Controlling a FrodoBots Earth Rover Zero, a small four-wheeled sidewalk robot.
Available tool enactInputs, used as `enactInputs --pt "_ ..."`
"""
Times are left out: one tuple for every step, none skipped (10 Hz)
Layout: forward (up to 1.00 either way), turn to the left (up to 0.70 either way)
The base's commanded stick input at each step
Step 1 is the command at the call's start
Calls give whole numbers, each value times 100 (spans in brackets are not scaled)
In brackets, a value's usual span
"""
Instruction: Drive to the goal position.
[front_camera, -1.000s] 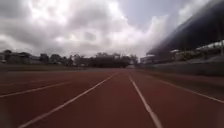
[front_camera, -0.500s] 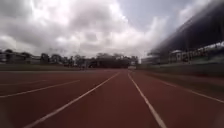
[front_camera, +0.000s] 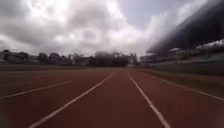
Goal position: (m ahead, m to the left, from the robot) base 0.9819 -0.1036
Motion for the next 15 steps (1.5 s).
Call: enactInputs --pt "70 0" --pt "70 0" --pt "70 0" --pt "70 0" --pt "70 0" --pt "70 0" --pt "70 0" --pt "70 -35" --pt "70 -35" --pt "70 -35" --pt "70 -35" --pt "70 -35" --pt "70 -35" --pt "70 -22" --pt "70 -9"
